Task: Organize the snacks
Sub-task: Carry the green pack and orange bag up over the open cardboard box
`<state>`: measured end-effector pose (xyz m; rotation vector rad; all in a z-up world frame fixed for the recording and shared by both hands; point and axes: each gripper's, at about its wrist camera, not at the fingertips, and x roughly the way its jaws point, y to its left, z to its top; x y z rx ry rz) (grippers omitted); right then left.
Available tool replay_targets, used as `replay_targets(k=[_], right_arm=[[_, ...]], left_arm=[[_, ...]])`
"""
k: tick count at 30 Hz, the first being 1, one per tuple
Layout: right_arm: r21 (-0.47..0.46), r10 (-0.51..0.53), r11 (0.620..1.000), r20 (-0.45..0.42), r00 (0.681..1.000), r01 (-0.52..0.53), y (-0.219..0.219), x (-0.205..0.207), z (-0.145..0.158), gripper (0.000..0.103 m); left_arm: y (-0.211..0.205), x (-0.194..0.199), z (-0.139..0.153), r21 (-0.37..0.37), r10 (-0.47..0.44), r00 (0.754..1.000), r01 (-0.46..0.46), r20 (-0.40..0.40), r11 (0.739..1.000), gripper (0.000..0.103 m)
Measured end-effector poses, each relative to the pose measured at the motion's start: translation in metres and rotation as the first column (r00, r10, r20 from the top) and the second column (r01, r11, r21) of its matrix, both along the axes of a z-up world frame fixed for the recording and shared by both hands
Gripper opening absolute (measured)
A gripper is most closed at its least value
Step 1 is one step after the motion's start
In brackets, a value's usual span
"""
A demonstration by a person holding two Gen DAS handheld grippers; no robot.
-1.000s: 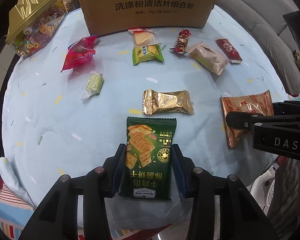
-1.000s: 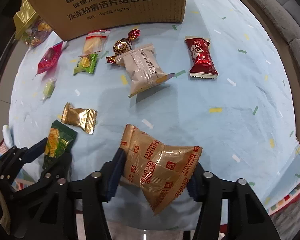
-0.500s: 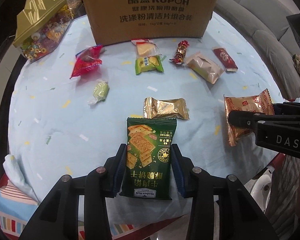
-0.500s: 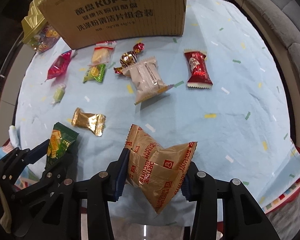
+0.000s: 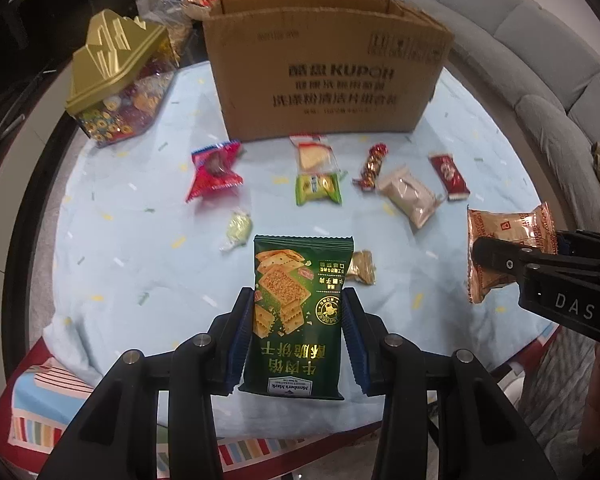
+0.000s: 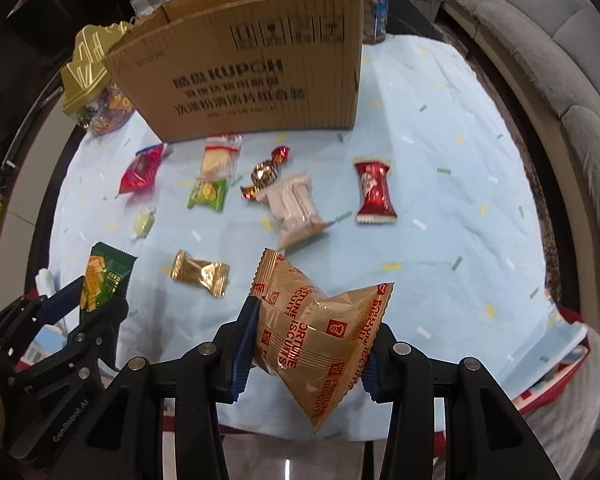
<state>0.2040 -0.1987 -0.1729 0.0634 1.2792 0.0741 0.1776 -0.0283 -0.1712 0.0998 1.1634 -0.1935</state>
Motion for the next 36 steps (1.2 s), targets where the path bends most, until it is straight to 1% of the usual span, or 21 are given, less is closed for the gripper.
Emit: replay_targets(k=[9,16,25,30,36], right_arm=[[-0.012,0.011,1.0,0.043,0.999,-0.01,0.003,0.008,0.023,0.045],[-0.03,0.029,0.999,0.101,0.994,-0.026,0.004,0.014,0.047,0.045],[-0.035,0.034,0.999,0.178,0.983,-0.028,0.005,0.028,0.079,0.045],[-0.038,0.039,0.999,0.238,0.97,-0.031,0.008,0.043,0.101,0.045],[-0.039,0.043,0.999,0.286,0.957,-0.033,0.012,0.062,0.12,0.045]], left_arm=[[0.004,0.014,0.024,-0.012,0.04,0.999,-0.04,0.013,0.999,0.042],[0.001,0.025,0.046,-0.025,0.066,0.997,-0.065,0.037,0.998,0.042],[0.0,0.043,0.079,-0.031,0.085,0.991,-0.082,0.108,0.996,0.042],[0.001,0.06,0.1,-0.033,0.095,0.983,-0.091,0.156,0.995,0.042],[0.005,0.084,0.12,-0.043,0.107,0.974,-0.1,0.198,0.994,0.042]])
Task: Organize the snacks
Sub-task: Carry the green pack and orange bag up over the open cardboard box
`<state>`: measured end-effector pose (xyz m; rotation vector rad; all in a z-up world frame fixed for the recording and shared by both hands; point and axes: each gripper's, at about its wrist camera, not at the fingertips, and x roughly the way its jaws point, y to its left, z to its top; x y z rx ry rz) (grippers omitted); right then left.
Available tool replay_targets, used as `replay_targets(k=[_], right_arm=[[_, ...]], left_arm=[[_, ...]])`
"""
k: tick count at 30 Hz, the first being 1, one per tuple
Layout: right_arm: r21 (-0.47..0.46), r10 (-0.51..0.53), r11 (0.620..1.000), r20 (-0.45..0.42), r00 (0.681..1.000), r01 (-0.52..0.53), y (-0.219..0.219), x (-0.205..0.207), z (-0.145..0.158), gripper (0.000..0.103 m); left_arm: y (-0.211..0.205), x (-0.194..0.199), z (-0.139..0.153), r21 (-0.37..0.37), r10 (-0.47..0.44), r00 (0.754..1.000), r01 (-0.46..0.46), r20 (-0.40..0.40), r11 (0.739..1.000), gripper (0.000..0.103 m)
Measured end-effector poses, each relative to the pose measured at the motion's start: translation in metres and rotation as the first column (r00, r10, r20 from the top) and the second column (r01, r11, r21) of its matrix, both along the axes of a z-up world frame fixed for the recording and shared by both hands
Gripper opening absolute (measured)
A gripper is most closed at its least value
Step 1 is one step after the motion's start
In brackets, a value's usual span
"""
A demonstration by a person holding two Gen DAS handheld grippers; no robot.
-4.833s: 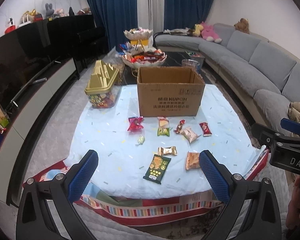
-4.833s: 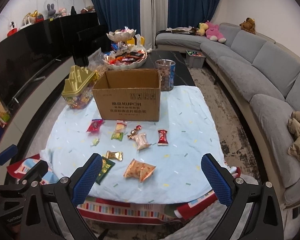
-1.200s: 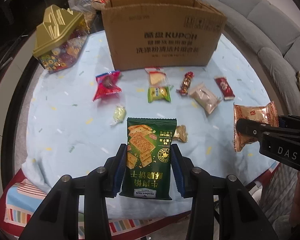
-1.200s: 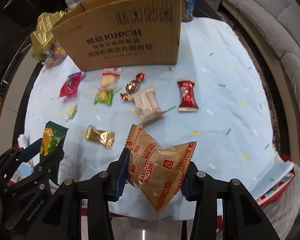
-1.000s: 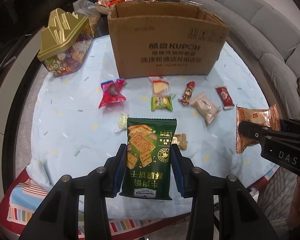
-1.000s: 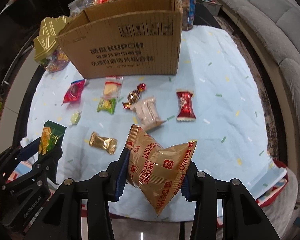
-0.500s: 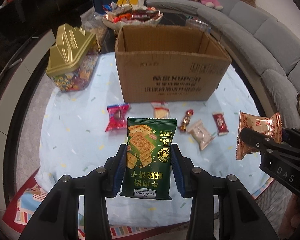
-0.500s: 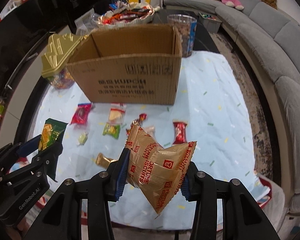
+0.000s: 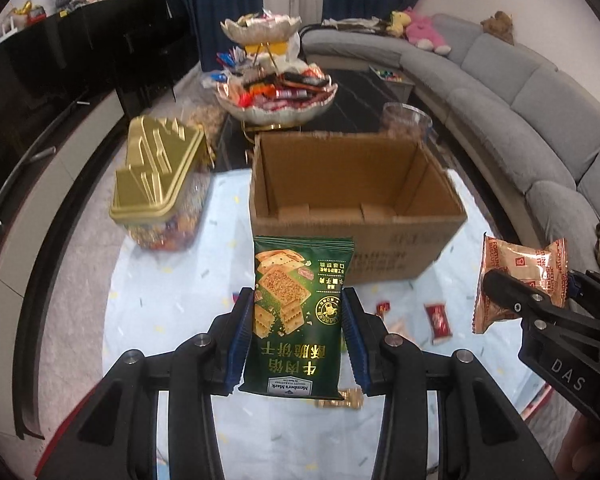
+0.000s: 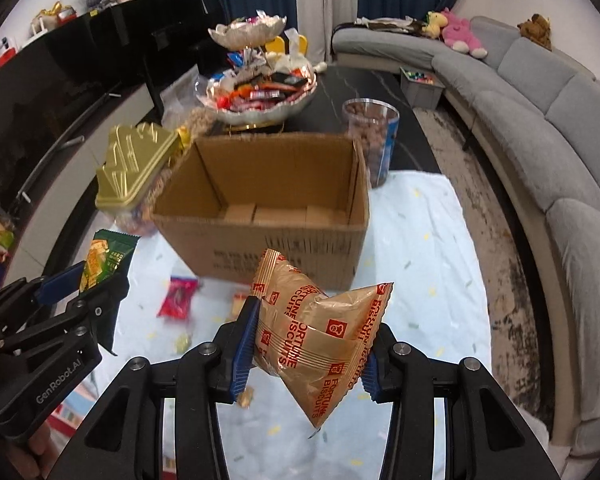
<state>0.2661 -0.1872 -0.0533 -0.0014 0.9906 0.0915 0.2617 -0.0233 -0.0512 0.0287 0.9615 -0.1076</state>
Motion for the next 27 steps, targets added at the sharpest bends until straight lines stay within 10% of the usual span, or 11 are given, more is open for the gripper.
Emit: replay_targets(k=[27], right_arm=[[-0.043,0.008,0.999,0.131,0.991,-0.003,0.009,0.108,0.033,0.045]], left_arm=[[-0.008,0.114,0.028,-0.012,0.026,0.997,-0.025,0.077,1.0,0.042]])
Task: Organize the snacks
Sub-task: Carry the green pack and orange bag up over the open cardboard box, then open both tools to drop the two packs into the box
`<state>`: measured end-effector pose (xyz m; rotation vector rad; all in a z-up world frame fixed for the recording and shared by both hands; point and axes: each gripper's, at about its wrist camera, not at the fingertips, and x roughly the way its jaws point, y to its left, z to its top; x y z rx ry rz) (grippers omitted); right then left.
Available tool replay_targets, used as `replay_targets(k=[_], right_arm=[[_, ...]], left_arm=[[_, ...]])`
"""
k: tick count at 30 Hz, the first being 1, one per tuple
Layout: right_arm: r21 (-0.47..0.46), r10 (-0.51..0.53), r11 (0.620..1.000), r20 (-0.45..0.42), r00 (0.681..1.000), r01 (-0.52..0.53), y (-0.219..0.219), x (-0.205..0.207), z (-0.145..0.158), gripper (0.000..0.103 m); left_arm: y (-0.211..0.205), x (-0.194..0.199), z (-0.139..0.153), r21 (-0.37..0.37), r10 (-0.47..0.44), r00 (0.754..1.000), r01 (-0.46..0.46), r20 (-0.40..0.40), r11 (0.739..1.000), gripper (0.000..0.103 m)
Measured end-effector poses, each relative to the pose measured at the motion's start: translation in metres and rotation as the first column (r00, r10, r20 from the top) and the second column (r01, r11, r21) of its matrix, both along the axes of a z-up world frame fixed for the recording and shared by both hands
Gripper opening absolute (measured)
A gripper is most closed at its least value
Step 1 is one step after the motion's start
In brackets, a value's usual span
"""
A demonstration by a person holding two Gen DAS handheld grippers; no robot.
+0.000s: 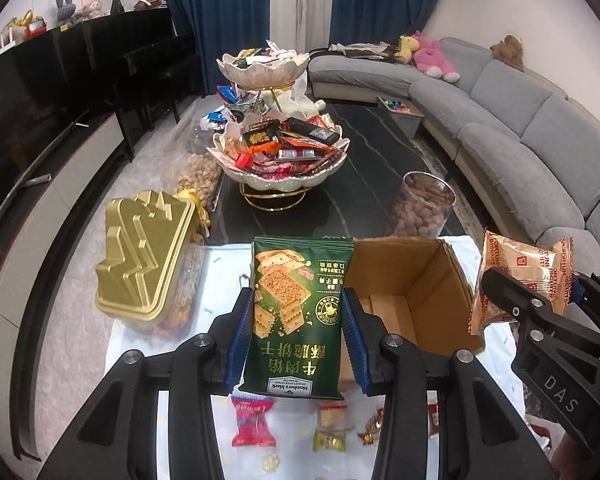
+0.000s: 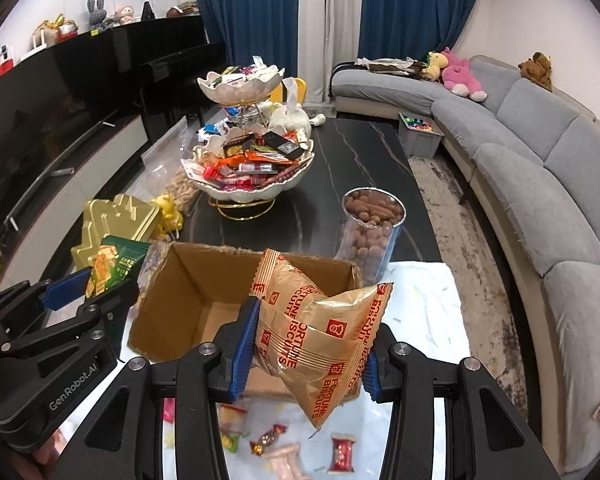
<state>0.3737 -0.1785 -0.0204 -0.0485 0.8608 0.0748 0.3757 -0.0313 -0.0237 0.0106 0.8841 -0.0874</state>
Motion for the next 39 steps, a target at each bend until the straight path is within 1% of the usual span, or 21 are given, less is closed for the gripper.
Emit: replay_targets(k=[6,14,22,23,24,25,26,28,29,31,36,39], right_arm=[[0.011,-0.002,1.0,-0.016,1.0,0.002,-0.002,0.02,-0.014,0.045],[0.001,0.001,1.0,-0.04,0.999,-0.001,0.002,0.042,-0.033,0.045],[-0.018,0.014,1.0,-0.04,0.999,-0.015,0.002,0.051,-0.037,0.046],[-0.016,0.014,1.0,-0.038,0.999,-0.015,0.003,0.051,-0.037,0.048],[-0.017,0.016,1.0,-0.039,0.999,-0.017,0.003,0.052,-0.037,0.05],[-0.02,0.019,1.0,-0.04,0.999,-0.02,0.003,0.052,-0.037,0.059],[-0.022,0.024,0.999,-0.041,0.999,-0.025,0.004,0.053,-0.037,0.07],[-0.036,0.012,0.999,-0.027,1.0,-0.013,0.003,0.052,-0.035,0.076],[-0.036,0.003,0.999,-0.017,1.0,-0.003,0.001,0.05,-0.034,0.081],[-0.04,-0.019,0.999,-0.009,1.0,0.018,-0.003,0.049,-0.032,0.085],[-0.04,-0.037,0.998,0.005,0.999,0.037,-0.008,0.041,-0.027,0.085],[-0.036,-0.041,0.998,0.018,0.999,0.042,-0.01,0.036,-0.022,0.085]], left_arm=[[-0.002,0.018,-0.01,-0.004,0.0,1.0,0.0,-0.006,1.0,0.042],[-0.007,0.036,-0.026,-0.002,-0.008,1.0,0.008,-0.019,1.0,0.042],[-0.007,0.043,-0.034,0.002,-0.002,0.999,0.002,-0.042,1.0,0.043],[-0.006,0.043,-0.034,0.001,0.0,0.999,0.0,-0.044,1.0,0.043],[-0.006,0.042,-0.034,0.002,0.0,0.999,0.0,-0.044,1.0,0.047],[-0.007,0.042,-0.033,0.003,-0.001,0.999,0.001,-0.044,1.0,0.056],[-0.007,0.041,-0.033,0.006,0.0,0.999,0.001,-0.042,1.0,0.06],[-0.005,0.04,-0.03,0.028,0.014,0.999,-0.014,-0.032,1.0,0.069],[-0.004,0.039,-0.029,0.03,0.018,0.999,-0.017,-0.029,0.999,0.071],[-0.001,0.036,-0.028,0.037,0.03,0.999,-0.03,-0.021,0.999,0.08],[0.002,0.029,-0.022,0.065,0.045,0.999,-0.045,0.003,0.997,0.086],[0.003,0.024,-0.017,0.067,0.05,0.999,-0.051,0.017,0.996,0.088]])
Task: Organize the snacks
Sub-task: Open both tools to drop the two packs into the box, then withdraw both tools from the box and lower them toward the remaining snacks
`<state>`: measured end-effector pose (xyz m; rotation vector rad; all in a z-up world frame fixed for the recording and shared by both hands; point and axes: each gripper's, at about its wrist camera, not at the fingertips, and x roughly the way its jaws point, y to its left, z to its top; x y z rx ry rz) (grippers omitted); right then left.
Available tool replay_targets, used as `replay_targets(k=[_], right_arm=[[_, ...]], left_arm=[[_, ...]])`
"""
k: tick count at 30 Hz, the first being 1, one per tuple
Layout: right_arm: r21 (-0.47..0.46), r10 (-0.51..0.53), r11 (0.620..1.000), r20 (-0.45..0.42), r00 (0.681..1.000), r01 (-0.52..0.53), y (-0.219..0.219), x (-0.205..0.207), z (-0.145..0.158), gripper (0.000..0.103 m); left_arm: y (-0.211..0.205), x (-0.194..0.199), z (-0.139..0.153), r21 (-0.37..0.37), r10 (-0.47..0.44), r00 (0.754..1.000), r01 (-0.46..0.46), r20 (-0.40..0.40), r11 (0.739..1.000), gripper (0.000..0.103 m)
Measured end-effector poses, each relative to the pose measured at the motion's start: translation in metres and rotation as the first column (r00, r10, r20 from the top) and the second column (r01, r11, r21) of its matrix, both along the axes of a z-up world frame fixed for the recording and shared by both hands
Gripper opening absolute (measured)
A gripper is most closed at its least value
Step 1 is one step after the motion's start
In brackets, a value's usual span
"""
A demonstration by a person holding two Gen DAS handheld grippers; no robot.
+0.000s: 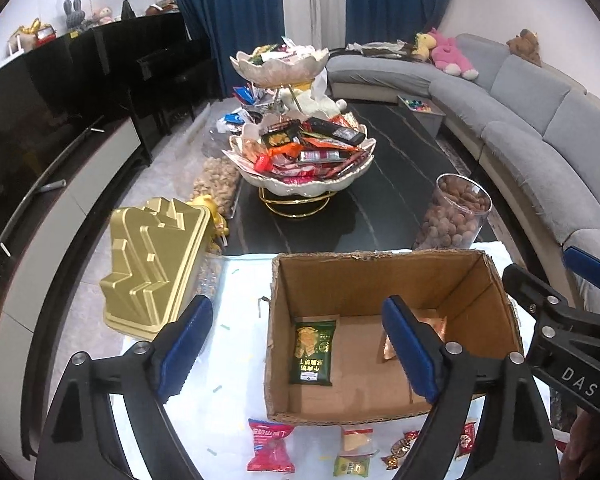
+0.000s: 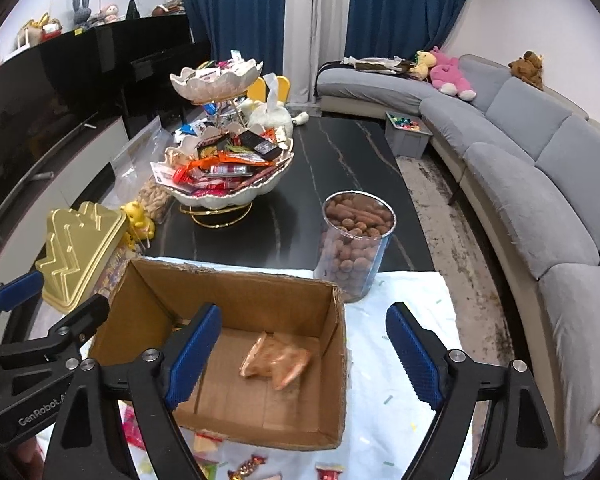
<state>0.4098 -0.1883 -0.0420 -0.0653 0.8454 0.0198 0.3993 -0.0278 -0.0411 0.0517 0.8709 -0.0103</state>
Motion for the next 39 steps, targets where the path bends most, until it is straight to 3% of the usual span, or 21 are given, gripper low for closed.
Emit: replay_targets(k=[18,39], right_arm=[[0.014,0.01,1.0,0.046,0.999,-0.011,-0.006,-0.042,0.021,0.085],[0.035,0.017,0.999,0.034,0.999,-0.018,-0.01,-0.091,0.007,0.085]], left_arm=[[0.003,-0.045,0.021,0.014,0.016,0.998,-0.017,0.056,1.0,0.088],[-0.001,-0.098,0.002,0.057,-0.009,0.999,0.006,0.05,0.998,0.088]])
